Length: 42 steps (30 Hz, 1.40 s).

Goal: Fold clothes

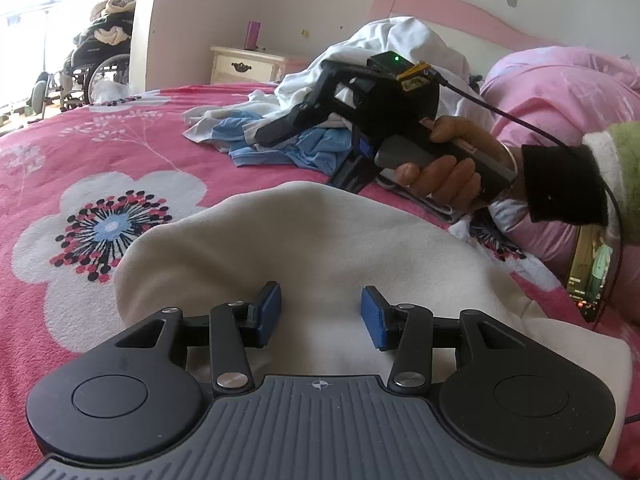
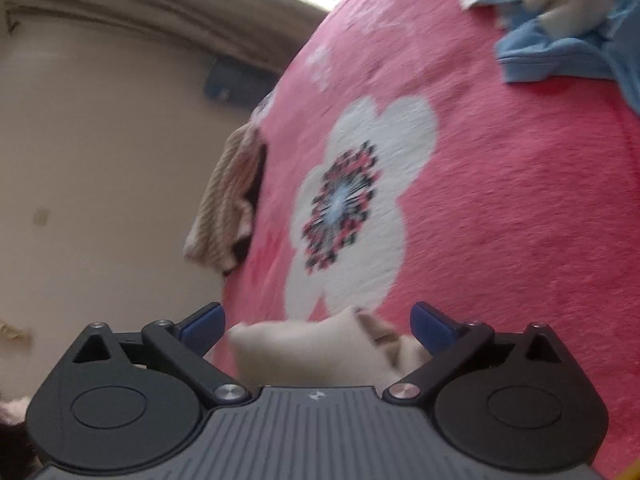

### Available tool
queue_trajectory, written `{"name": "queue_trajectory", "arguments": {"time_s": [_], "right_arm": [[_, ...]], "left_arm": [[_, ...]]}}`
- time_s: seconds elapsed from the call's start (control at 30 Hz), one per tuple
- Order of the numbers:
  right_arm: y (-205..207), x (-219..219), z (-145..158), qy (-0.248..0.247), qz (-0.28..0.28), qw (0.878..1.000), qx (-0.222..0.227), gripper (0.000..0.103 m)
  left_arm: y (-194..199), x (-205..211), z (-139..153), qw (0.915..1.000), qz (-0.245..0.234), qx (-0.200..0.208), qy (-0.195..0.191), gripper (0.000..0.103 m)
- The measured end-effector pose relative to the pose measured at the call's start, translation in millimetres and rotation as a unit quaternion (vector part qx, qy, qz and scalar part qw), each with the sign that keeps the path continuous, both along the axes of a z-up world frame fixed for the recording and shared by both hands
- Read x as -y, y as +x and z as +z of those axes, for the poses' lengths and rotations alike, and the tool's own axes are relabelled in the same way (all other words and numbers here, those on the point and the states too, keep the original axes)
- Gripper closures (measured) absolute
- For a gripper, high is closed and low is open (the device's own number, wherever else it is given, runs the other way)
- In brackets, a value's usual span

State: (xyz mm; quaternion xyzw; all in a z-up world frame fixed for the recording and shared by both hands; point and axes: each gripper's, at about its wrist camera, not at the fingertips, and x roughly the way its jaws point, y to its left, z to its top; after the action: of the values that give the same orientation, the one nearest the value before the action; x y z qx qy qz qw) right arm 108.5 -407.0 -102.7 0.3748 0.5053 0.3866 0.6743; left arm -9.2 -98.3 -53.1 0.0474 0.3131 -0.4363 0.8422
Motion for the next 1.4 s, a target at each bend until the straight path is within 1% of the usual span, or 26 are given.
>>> {"name": "queue_trajectory", "arguments": {"time_s": [0.03,0.07,0.17,0.23,0.3,0.33,0.37,0.4,0.47,0.53,0.57,0.67,0.77,0.83,0.87,0.93,0.97,1.0,1.07,1.1,1.2,1.27,1.4], "right_arm": [[-2,0,3,0.014,0.007,1.0,0.001,0.002],[-5,0,7,0.016,0.011,1.0,0.005,0.002],[-19,-5,17,0.001,0.017,1.0,0.024,0.006],[-27,-4,16,-0.014,0.011,1.0,0.021,0.009],[-31,-3,10,-0.032,-0.006,0.999,0.005,0.021],[-32,-2,8,-0.043,-0.019,0.999,-0.004,0.025],[-32,0,6,-0.053,-0.032,0.998,-0.01,0.032],[-31,2,4,-0.065,-0.046,0.997,-0.018,0.036],[-29,7,1,-0.071,-0.073,0.994,-0.031,0.037],[-26,8,-1,-0.069,-0.087,0.993,-0.033,0.035],[-24,6,-2,-0.072,-0.086,0.993,-0.031,0.033],[-18,-7,-2,-0.108,-0.057,0.992,-0.021,0.029],[-22,-11,1,-0.122,-0.043,0.991,-0.011,0.029],[-28,-10,4,-0.117,-0.042,0.992,-0.009,0.031],[-32,-10,7,-0.115,-0.04,0.993,-0.005,0.035],[-41,-12,14,-0.121,-0.04,0.992,0.013,0.047],[-46,-13,19,-0.133,-0.045,0.99,0.027,0.062],[-52,-15,25,-0.15,-0.053,0.986,0.042,0.071],[-64,-23,41,-0.188,-0.065,0.977,0.078,0.079],[-70,-28,51,-0.207,-0.071,0.971,0.096,0.082],[-87,-37,78,-0.261,-0.083,0.95,0.148,0.085],[-97,-38,94,-0.293,-0.088,0.936,0.177,0.086],[-103,-18,111,-0.331,-0.103,0.917,0.199,0.087]], "left_arm": [[0,-1,0,1.0,-0.001,0.001,0.0,0.058],[0,-1,-1,1.0,-0.002,0.001,-0.001,0.058],[-2,-2,-2,1.0,-0.002,0.004,-0.003,0.058],[-2,-2,-2,1.0,-0.002,0.006,-0.002,0.058],[-3,-2,-2,1.0,-0.002,0.006,-0.001,0.058],[-3,-2,-2,1.0,-0.003,0.007,0.0,0.058],[-4,-2,-2,1.0,-0.002,0.007,0.0,0.058],[-4,-2,-2,1.0,-0.002,0.007,0.0,0.058],[-4,-2,-2,1.0,-0.001,0.008,0.001,0.058],[-4,-2,-2,0.9999,-0.001,0.01,0.002,0.058],[-4,-2,-2,0.9999,-0.001,0.011,0.003,0.058],[-5,-3,-2,0.9999,-0.001,0.013,0.004,0.058],[-5,-3,-3,0.9999,-0.002,0.014,0.005,0.058],[-5,-4,-4,0.9999,-0.002,0.014,0.005,0.058],[-5,-4,-4,0.9999,-0.001,0.015,0.005,0.058],[-5,-4,-4,0.9998,-0.001,0.017,0.006,0.058],[-5,-4,-5,0.9998,-0.001,0.017,0.006,0.058],[-5,-4,-5,0.9999,0.0,0.016,0.006,0.058],[-5,-4,-5,0.9999,0.002,0.015,0.007,0.058],[-5,-3,-4,0.9999,0.003,0.015,0.008,0.058],[-7,3,-1,0.9998,0.002,0.016,0.009,0.057],[-7,8,3,0.9999,-0.002,0.013,0.003,0.057],[-5,27,8,0.9997,-0.014,0.011,-0.013,0.057]]}}
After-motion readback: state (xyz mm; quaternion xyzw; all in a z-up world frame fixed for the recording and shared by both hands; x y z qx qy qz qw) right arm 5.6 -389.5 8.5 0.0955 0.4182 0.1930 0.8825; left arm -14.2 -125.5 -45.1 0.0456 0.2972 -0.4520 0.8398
